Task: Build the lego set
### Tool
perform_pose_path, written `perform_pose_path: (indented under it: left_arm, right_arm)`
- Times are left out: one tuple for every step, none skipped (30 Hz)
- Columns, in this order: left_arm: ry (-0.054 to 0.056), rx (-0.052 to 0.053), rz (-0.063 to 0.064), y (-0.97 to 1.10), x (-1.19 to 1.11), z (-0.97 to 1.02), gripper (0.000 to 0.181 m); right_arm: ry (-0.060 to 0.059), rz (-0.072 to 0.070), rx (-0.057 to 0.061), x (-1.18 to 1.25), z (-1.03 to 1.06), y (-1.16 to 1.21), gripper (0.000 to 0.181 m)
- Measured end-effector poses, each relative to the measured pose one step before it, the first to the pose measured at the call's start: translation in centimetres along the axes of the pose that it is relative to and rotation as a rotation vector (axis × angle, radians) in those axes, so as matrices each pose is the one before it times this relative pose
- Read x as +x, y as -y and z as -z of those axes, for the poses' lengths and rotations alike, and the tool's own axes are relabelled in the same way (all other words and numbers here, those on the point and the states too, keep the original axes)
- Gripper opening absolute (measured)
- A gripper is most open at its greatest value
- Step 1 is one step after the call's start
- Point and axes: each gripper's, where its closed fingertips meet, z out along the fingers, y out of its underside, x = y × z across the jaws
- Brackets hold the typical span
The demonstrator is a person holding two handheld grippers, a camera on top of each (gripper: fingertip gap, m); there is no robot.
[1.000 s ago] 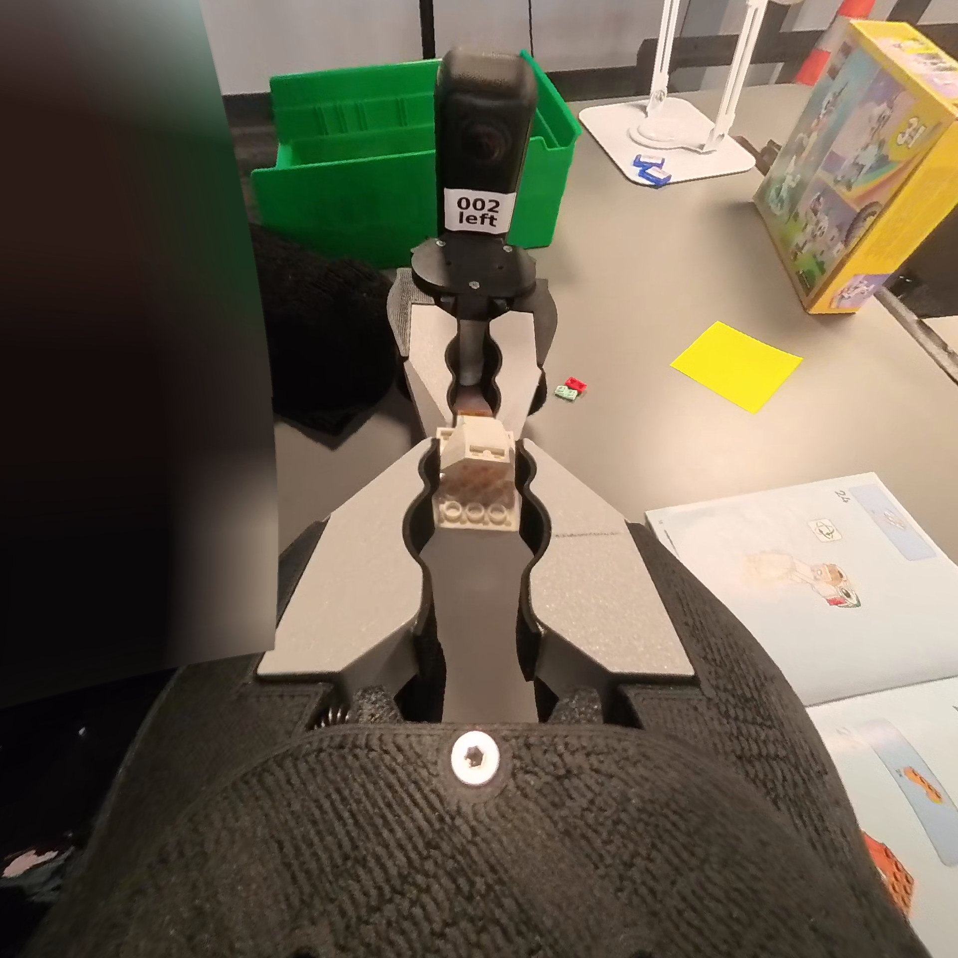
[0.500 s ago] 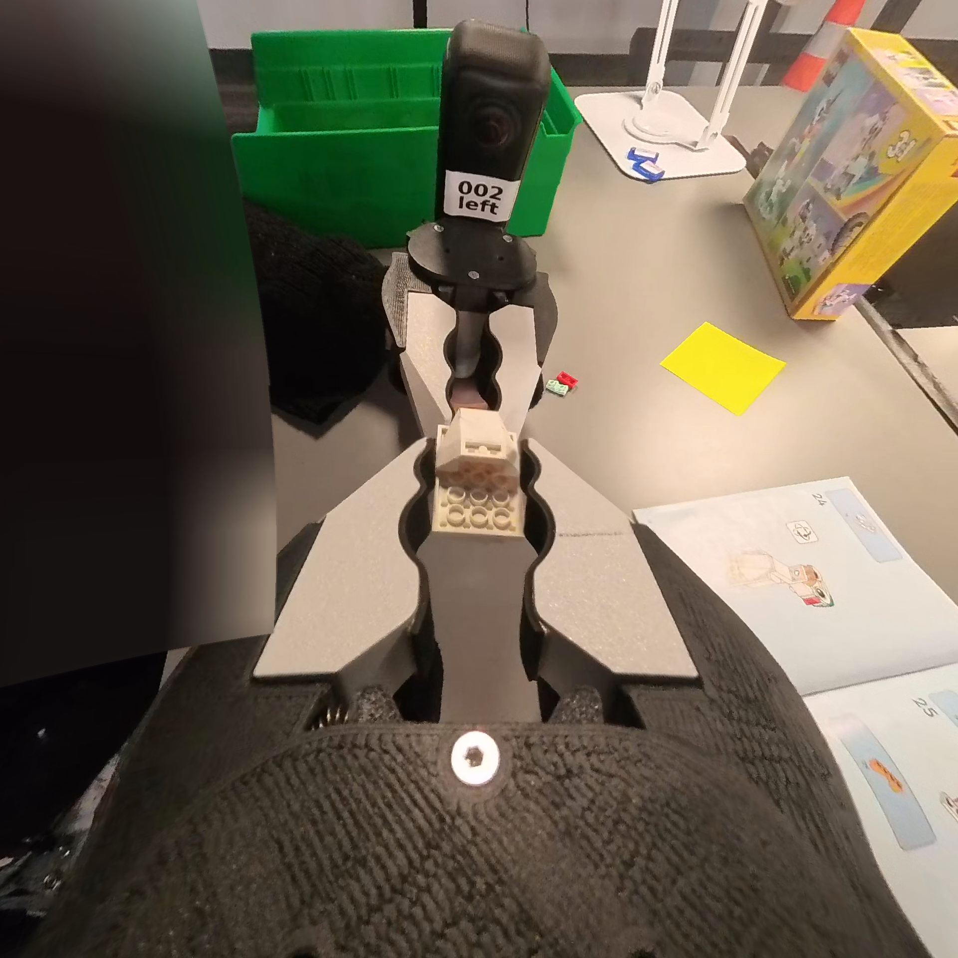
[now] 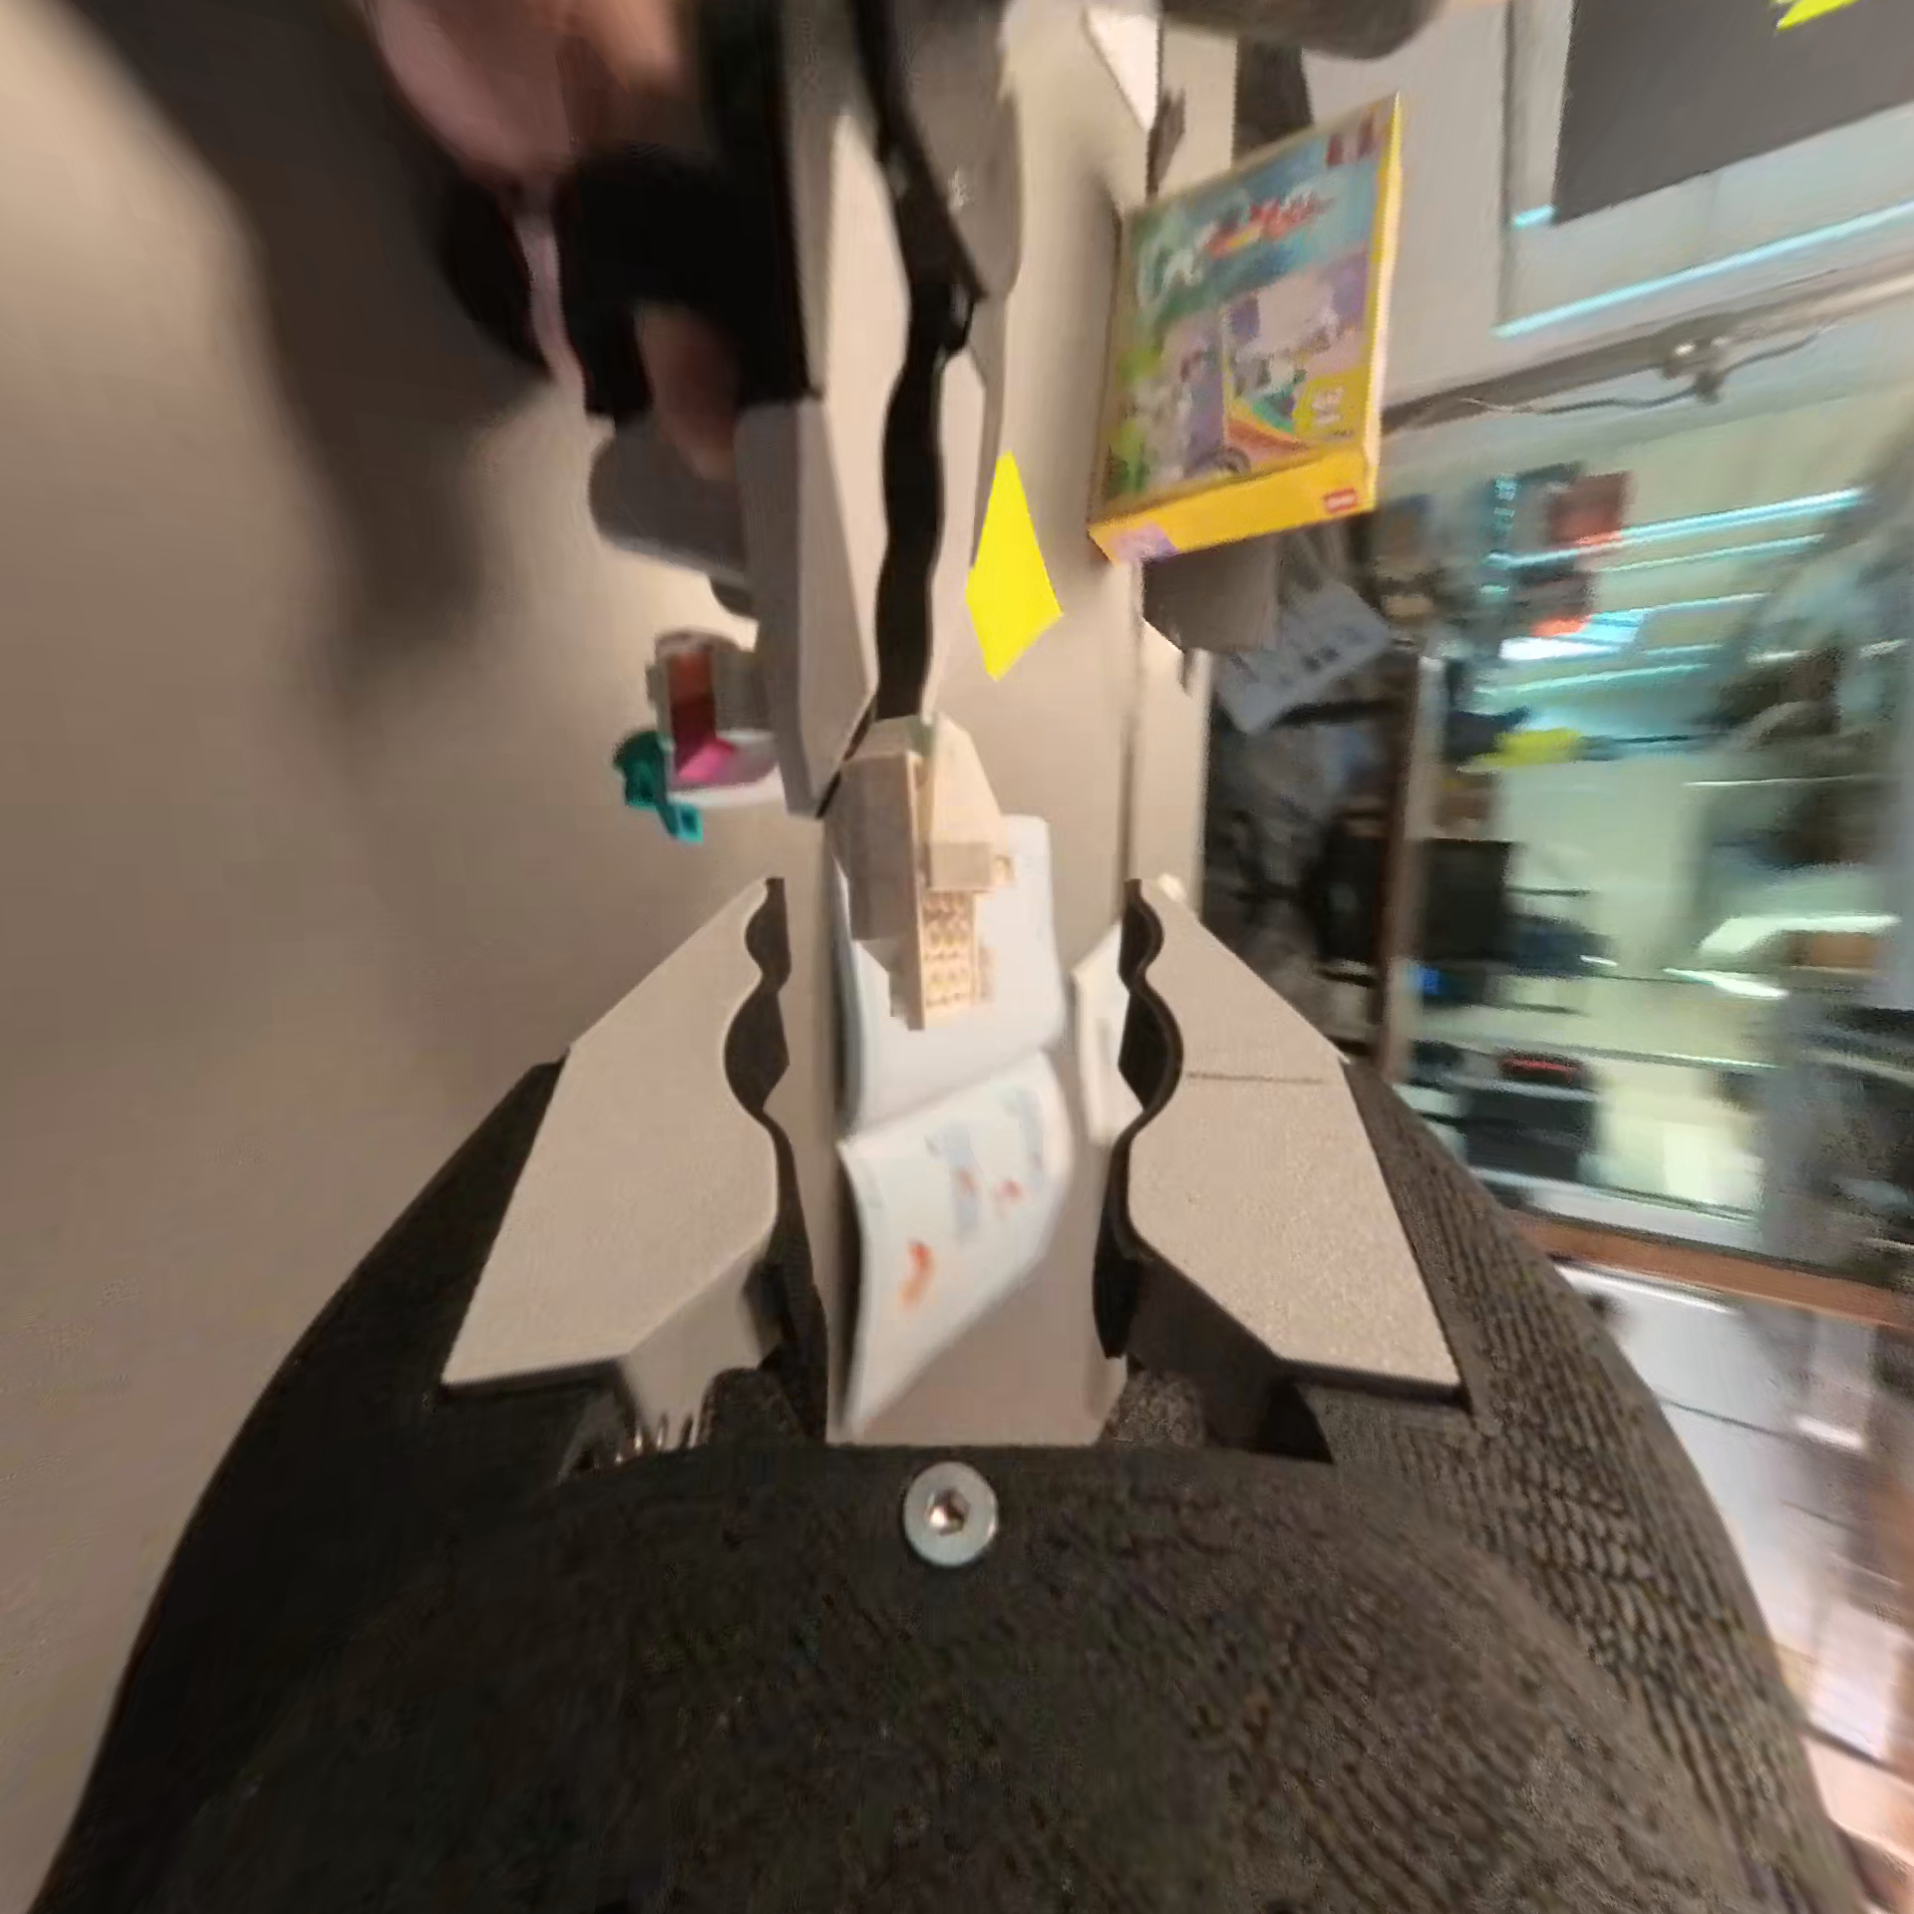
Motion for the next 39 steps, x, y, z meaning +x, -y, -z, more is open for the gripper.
perform_pose_path:
  left_arm:
    - [0.0072, 0.0007, 0.0066, 0.01, -0.151, 0.026, 0.015]
    - [0.0048, 0.0011, 0.0041, 0.007, -0.096, 0.015, 0.016]
    - [0.0038, 0.001, 0.0019, 0.019, -0.064, 0.012, 0.015]
    - [0.0055, -0.0008, 0.001, -0.009, -0.075, -0.022, 0.016]
    - [0.0047, -0.0023, 0.0008, -0.03, -0.059, -0.02, 0.016]
    - [0.0019, -0.0018, 0.0001, -0.028, -0.004, -0.034, 0.016]
    - [0.0009, -0.0004, 0.0002, -0.009, 0.011, -0.029, 0.016]
    - [0.0001, -0.0006, 0.001, -0.012, 0.028, -0.028, 0.015]
    - [0.0002, -0.0015, 0.0011, -0.023, 0.026, -0.036, 0.015]
    - [-0.0005, -0.0023, 0.0003, -0.032, 0.023, -0.036, 0.015]
    - [-0.0009, -0.0021, -0.0006, -0.033, 0.037, -0.026, 0.015]
    - [0.0009, -0.0004, -0.0008, -0.002, 0.015, -0.023, 0.016]
    - [0.001, 0.0013, 0.0007, 0.019, -0.021, 0.007, 0.015]
    - [-0.0018, 0.0006, 0.0026, 0.009, -0.006, 0.01, 0.016]
    - [-0.0013, 0.0014, 0.0026, 0.018, -0.004, 0.01, 0.016]
    - [-0.0021, 0.0003, 0.0011, 0.008, 0.017, 0.008, 0.016]
    - [-0.0013, -0.0012, -0.0002, -0.019, 0.028, -0.008, 0.015]
    - [-0.0022, -0.0022, -0.0018, -0.025, 0.049, -0.025, 0.016]
    - [-0.0013, -0.0012, -0.0021, -0.017, 0.05, -0.02, 0.016]
    - [-0.0012, 0.0009, -0.0005, 0.017, 0.035, -0.016, 0.015]
    - [-0.0011, 0.0039, 0.002, 0.044, 0.019, 0.016, 0.015]
    - [-0.0005, -0.0028, 0.0017, -0.051, -0.011, -0.012, 0.015]
    - [0.0016, -0.0045, -0.0011, -0.053, -0.006, -0.05, 0.015]
    - [0.0034, -0.0042, -0.0038, -0.063, 0.002, -0.039, 0.015]
    - [0.0019, -0.0049, -0.0029, -0.067, 0.013, -0.046, 0.015]
    - [0.0002, -0.0047, 0.001, -0.061, 0.007, -0.039, 0.015]
    - [-0.0014, -0.0028, 0.0029, -0.038, 0.01, -0.026, 0.015]
    - [-0.0009, -0.0015, 0.0028, -0.024, 0.012, -0.016, 0.015]
    - [-0.0006, -0.003, 0.002, -0.043, 0.001, -0.019, 0.015]
    - [0.0009, -0.0027, -0.0001, -0.038, 0.002, -0.019, 0.015]
    - [0.0018, -0.0046, 0.0008, -0.064, -0.001, -0.028, 0.015]
    - [0.0013, -0.0034, -0.0002, -0.051, 0.009, -0.017, 0.015]
    - [0.0015, -0.0038, -0.0019, -0.048, 0.008, -0.029, 0.015]
    - [0.0008, -0.0057, -0.0006, -0.077, 0.008, -0.042, 0.015]
    - [0.0005, -0.0032, -0.0006, -0.043, 0.002, -0.029, 0.015]
    - [0.0009, -0.0034, -0.0005, -0.055, -0.005, -0.029, 0.015]
    - [0.001, -0.004, 0.0, -0.051, -0.002, -0.038, 0.015]
    - [0.0022, -0.0028, -0.0008, -0.038, -0.02, -0.019, 0.015]
    - [0.0014, -0.0065, 0.0015, -0.099, -0.011, -0.042, 0.015]
  right_arm:
    - [-0.051, 0.0832, -0.0565, 0.079, -0.195, -0.292, 0.063]
    - [-0.0333, 0.0704, -0.0415, -0.127, -0.208, -0.118, 0.063]
    - [-0.0352, 0.0512, -0.0265, -0.024, -0.185, 0.061, 0.063]
    - [-0.04, 0.0366, -0.0241, 0.113, -0.213, 0.059, 0.06]
    - [-0.0228, 0.0307, -0.0219, -0.068, -0.219, 0.042, 0.059]
    - [-0.0238, 0.0212, -0.0208, 0.031, -0.224, -0.003, 0.057]
    - [-0.0227, 0.0175, -0.0164, 0.064, -0.211, -0.006, 0.055]
    - [-0.0134, 0.0173, -0.0069, -0.008, -0.158, 0.06, 0.054]
    - [-0.019, 0.0133, -0.0015, 0.12, -0.112, 0.12, 0.052]
    - [-0.0145, 0.0153, 0.0014, 0.097, -0.085, 0.137, 0.049]
    - [-0.0138, 0.0185, 0.0007, 0.108, -0.07, 0.127, 0.047]
    - [-0.0107, 0.0213, -0.0019, 0.053, -0.064, 0.069, 0.047]
    - [-0.0064, 0.0204, -0.0037, -0.004, -0.064, 0.022, 0.046]
    - [-0.0064, 0.0158, -0.0024, -0.004, -0.051, 0.017, 0.045]
    - [-0.0043, 0.0108, -0.0041, -0.03, -0.054, -0.034, 0.043]
    - [-0.003, 0.0067, -0.0076, -0.028, -0.059, -0.079, 0.042]
    - [-0.0002, 0.0029, -0.0092, -0.054, -0.053, -0.113, 0.042]
    - [0.0018, 0.0015, -0.0064, -0.073, -0.042, -0.096, 0.041]
    - [0.0053, 0.0017, -0.0024, -0.111, -0.004, -0.037, 0.039]
    - [0.0058, 0.0035, -0.0023, -0.134, 0.014, -0.008, 0.035]
    - [-0.0014, 0.006, -0.0035, -0.07, 0.021, 0.007, 0.033]
    - [-0.0021, 0.0096, -0.0043, -0.055, 0.017, -0.005, 0.033]
    - [0.0, 0.004, -0.0056, -0.061, 0.017, -0.037, 0.033]
    - [0.0036, -0.0028, -0.0036, -0.083, 0.025, -0.023, 0.032]
    - [0.0049, -0.0033, -0.0014, -0.104, 0.022, -0.014, 0.032]
    - [0.005, -0.0013, -0.0023, -0.09, 0.028, -0.026, 0.032]
    - [0.0021, 0.0021, -0.0023, -0.054, 0.027, -0.01, 0.032]
    - [0.0011, 0.006, -0.0009, -0.052, 0.029, -0.006, 0.031]
    - [-0.0001, 0.0062, -0.0007, -0.03, 0.013, -0.005, 0.031]
    - [-0.0005, 0.0065, 0.0005, -0.049, 0.017, 0.007, 0.031]
    - [0.0007, 0.0062, 0.0008, -0.058, 0.016, 0.01, 0.03]
    - [-0.002, 0.0074, 0.0009, -0.038, 0.028, 0.006, 0.03]
    - [-0.0002, 0.0045, 0.0003, -0.057, 0.02, 0.003, 0.03]
    - [0.0014, 0.0026, 0.0014, -0.069, 0.026, 0.005, 0.03]
    - [-0.0014, 0.0037, 0.0026, -0.035, 0.005, 0.008, 0.03]
    - [0.0013, 0.004, 0.0023, -0.06, 0.009, 0.001, 0.03]
    - [0.0005, 0.0057, 0.0022, -0.034, 0.002, 0.005, 0.03]
    - [0.002, 0.004, 0.0017, -0.05, -0.009, 0.006, 0.03]
    - [0.0063, 0.0023, 0.0026, -0.104, -0.01, 0.012, 0.03]
